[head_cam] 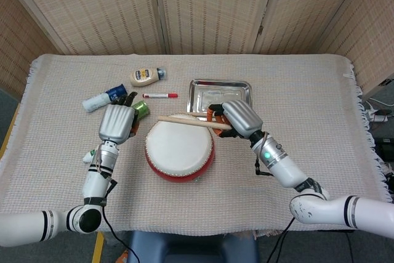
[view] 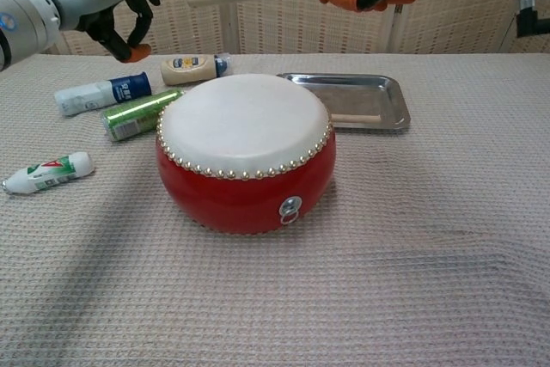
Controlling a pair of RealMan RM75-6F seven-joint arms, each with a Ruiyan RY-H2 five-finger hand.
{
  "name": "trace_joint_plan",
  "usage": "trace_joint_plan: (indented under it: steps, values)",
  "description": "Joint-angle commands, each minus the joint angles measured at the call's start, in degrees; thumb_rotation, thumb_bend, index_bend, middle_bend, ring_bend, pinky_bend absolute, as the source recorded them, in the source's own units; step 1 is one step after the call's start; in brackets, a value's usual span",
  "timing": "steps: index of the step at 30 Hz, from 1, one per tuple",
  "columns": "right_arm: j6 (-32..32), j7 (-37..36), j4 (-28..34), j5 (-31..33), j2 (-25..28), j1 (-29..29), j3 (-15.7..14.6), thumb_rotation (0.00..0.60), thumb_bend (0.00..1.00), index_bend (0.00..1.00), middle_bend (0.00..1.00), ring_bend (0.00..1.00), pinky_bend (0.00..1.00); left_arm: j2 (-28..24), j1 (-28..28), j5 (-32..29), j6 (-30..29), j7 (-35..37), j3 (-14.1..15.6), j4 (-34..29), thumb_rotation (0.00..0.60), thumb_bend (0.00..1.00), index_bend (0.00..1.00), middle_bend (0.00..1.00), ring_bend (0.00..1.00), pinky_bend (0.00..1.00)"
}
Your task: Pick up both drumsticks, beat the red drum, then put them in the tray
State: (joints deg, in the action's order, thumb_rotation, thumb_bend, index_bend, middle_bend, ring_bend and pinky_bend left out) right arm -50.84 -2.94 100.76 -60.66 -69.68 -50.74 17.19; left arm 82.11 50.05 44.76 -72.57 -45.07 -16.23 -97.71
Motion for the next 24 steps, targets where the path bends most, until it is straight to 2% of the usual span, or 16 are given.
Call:
trace_joint_plan:
  steps: [1,5,11,24]
  values:
    - [0.33,-0.35,-0.89,-0.17,1.04,0.77,-0.30,0.600,1.00,0.93,0.79,0.76,0.91,-0.41,-0.40,-0.45,0.18,0.70,-0.08,0.38,0.600,0.43,0.00,0.11,0.17,0.36]
    - [1.28,-0.83,-3.61,0.20,1.34,1.21,-0.71,0.600,1.00,0.93,0.79,0.76,0.91,-1.11,-1.18,-0.06,0.04,1.97,0.16,0.45,0.600,0.43,0.00,0.11,0.17,0.36]
    - [4.98,-1.83,-12.27,1.06,-1.28,0.17,-1.43,0.600,1.00,0.93,0.79,0.76,0.91,-2.34,-2.94,2.54,-1.15,4.23,1.10,-0.14,0.600,0.43,0.00,0.11,0.18,0.35]
    - [15.22,-6.50,-36.72,-0.04,-13.55,-2.97,-3.77,0.600,1.00,0.93,0.79,0.76,0.91,-4.35,-6.31,5.41,-1.80,7.63,2.65,0.26,0.600,0.43,0.00,0.11,0.17,0.35]
